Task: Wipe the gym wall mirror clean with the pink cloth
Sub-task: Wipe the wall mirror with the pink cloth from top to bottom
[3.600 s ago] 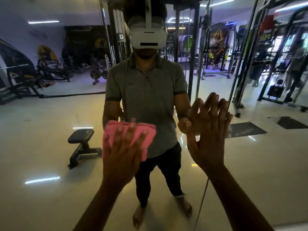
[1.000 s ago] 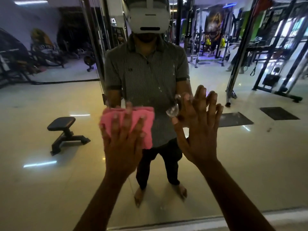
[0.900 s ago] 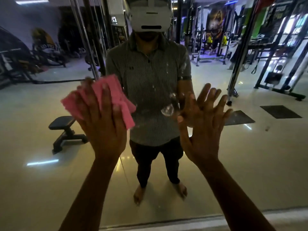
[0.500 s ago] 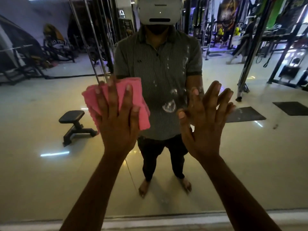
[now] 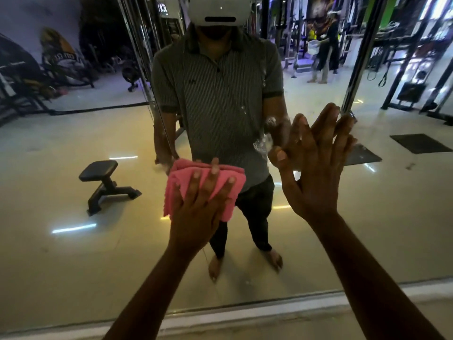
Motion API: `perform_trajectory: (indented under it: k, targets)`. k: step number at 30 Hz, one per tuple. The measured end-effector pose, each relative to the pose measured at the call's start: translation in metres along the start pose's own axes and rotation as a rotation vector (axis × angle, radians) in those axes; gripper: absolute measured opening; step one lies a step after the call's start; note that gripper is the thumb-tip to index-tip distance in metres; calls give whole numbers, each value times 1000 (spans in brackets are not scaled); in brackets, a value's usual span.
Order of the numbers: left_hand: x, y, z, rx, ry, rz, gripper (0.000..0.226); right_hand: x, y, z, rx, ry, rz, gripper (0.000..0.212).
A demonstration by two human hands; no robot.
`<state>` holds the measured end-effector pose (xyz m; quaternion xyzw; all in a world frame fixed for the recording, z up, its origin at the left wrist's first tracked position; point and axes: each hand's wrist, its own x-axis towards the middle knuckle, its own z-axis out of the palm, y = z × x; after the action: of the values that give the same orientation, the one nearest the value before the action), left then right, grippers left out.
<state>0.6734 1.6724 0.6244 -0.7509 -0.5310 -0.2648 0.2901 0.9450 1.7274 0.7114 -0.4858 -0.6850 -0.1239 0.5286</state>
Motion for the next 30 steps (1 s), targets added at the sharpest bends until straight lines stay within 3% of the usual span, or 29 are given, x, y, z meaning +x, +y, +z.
perform_trajectory:
  k: [2,5,6,9,11,14,17,21,23,28,30]
  targets:
    - [-3,-22,-11,75,34,20,68,0,1,1,-9,-3,-4,73]
    - [32,-17,-22,58,208,-268,72,0,0,1,-22,-1,8,72]
    - [38,-9,-18,48,211,-285,73,0,-2,2,-25,-1,17,72]
    - [24,12,4,80,160,6,84,-1,-8,0,4,-3,32,71]
    - [11,3,3,124,112,106,85,-2,-7,-3,33,-10,25,71]
    - [42,-5,-28,54,169,-118,66,-2,-2,-5,34,-29,10,71]
    - [103,9,-52,-27,321,-361,65,-1,-1,-7,25,-30,23,71]
    - [94,33,-33,23,186,-66,65,-2,-1,-11,60,-50,29,73]
    - [76,24,-33,56,124,-5,64,-3,0,-13,80,-63,30,74]
    - [138,20,-69,18,394,-351,65,-1,3,-12,121,-51,24,75]
    - [138,37,-58,35,348,-266,67,-1,3,-11,131,-59,23,76]
